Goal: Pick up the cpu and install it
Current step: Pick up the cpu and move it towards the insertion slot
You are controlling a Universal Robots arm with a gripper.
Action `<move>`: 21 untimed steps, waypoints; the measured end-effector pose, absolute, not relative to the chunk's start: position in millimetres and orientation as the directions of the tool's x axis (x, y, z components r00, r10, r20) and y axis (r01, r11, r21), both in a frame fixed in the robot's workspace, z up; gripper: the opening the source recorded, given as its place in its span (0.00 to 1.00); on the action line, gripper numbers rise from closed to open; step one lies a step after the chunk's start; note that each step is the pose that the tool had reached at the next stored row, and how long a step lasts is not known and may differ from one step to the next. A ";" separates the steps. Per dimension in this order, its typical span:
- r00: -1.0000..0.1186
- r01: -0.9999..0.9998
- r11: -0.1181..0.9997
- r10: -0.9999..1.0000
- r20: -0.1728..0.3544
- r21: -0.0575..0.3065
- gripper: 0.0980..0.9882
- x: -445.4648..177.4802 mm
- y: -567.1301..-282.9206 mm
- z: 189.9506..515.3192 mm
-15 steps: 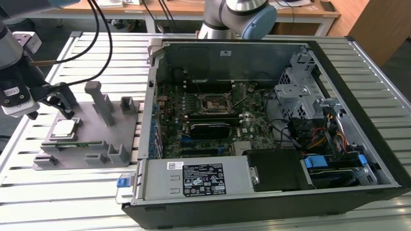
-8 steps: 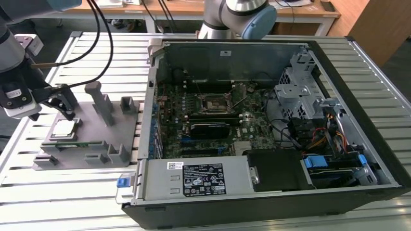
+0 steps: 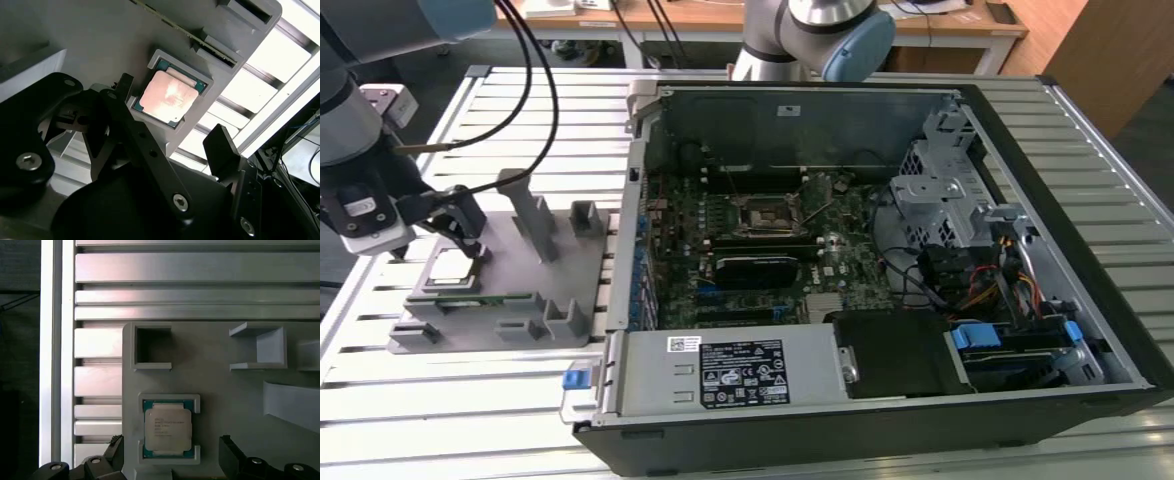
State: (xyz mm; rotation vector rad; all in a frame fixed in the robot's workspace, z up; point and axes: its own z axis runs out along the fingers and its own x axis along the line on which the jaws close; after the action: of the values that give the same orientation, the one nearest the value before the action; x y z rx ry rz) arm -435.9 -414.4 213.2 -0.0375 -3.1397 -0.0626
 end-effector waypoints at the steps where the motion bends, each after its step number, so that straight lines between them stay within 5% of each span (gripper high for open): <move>1: -1.000 0.024 0.999 0.024 0.001 0.040 0.83 -435.9 -414.4 211.4; 18: -1.000 0.025 0.999 0.025 0.001 0.041 0.82 -436.0 -410.6 185.9; 21: -1.000 0.025 0.999 0.025 0.001 0.041 0.72 -436.0 -410.6 185.9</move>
State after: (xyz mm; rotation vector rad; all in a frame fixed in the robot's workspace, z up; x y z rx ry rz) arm -436.0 -410.6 185.9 -0.0387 -3.1404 -0.0638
